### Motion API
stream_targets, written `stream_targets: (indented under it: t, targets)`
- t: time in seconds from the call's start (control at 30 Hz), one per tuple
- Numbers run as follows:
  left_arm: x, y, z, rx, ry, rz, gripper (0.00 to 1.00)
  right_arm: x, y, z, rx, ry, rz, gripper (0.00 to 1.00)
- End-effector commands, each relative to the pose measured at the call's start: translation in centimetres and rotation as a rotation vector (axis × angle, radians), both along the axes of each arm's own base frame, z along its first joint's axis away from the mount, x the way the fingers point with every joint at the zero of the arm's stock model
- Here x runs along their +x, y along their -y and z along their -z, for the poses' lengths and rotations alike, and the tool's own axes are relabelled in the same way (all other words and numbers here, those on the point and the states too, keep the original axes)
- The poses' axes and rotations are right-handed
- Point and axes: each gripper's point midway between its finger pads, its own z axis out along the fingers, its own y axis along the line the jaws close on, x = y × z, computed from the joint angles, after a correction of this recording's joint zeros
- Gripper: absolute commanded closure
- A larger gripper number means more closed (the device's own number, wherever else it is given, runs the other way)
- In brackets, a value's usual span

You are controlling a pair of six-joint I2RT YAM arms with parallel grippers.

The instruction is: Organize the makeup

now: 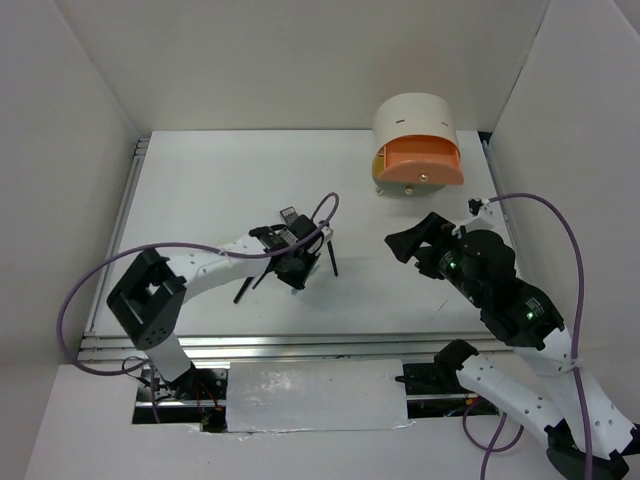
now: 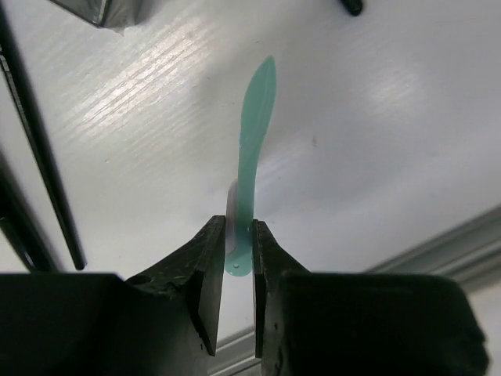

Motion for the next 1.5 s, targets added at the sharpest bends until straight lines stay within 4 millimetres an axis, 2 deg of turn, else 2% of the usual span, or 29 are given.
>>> stream_targets:
  t: [0.0,0.1,0.17,0.2,0.27,0.3,0.4,0.53,0.67,0.83,1.07,1.3,1.37,1.43,1.47]
  targets:
    - [-0.3,1.2,-5.1,-0.119,0.061,0.036,0.77,1.0,-1.5,-0.9,0.022,0.051,-0.051,0.11]
    - [-0.8,1.7,-7.6,-0.175,0.088,0.057,0.76,1.5,-2.8,1.2,0.034,0.003,-0.088,0.11]
    - [-1.2,2.2,-9.1,-0.215,0.099,0.074,0.75,1.5,-4.2,1.2,0.076,0.011,-0.144,0.12]
    - [-1.4,2.4,-10.3,-0.245,0.113,0.083,0.75,1.5,-4.9,2.2,0.093,-0.007,-0.164,0.13]
    - [-2.0,3.1,-11.9,-0.301,0.121,0.101,0.74,1.8,-6.2,1.7,0.152,0.025,-0.208,0.14]
    - [-2.2,3.3,-13.2,-0.337,0.137,0.11,0.73,1.7,-7.0,2.7,0.179,-0.007,-0.237,0.15]
    - [-2.5,4.2,-16.4,-0.423,0.169,0.122,0.7,2.1,-8.9,3.3,0.233,-0.025,-0.296,0.18]
    - [-2.7,4.7,-18.5,-0.461,0.185,0.117,0.7,3.1,-10.1,3.6,0.249,-0.042,-0.306,0.22]
    - [-2.9,4.8,-19.5,-0.479,0.197,0.113,0.69,4.3,-10.8,3.3,0.254,-0.047,-0.298,0.24]
    - [-3.2,4.9,-19.9,-0.483,0.196,0.108,0.69,4.5,-11.9,3.2,0.258,-0.061,-0.326,0.31]
    - [-3.5,5.0,-20.6,-0.509,0.201,0.111,0.69,4.1,-13.1,4.1,0.283,-0.078,-0.365,0.5]
    - [-3.7,5.2,-20.8,-0.525,0.205,0.117,0.69,3.7,-14.3,3.8,0.29,-0.09,-0.414,0.71]
    - [-3.7,5.3,-21.1,-0.536,0.211,0.117,0.69,3.8,-14.4,3.7,0.29,-0.088,-0.418,0.72]
    - [-3.7,5.3,-21.0,-0.538,0.211,0.115,0.68,3.9,-14.5,3.7,0.289,-0.087,-0.416,0.85]
    - [-3.7,5.4,-21.3,-0.544,0.217,0.116,0.68,3.9,-14.5,3.7,0.289,-0.087,-0.413,1.0]
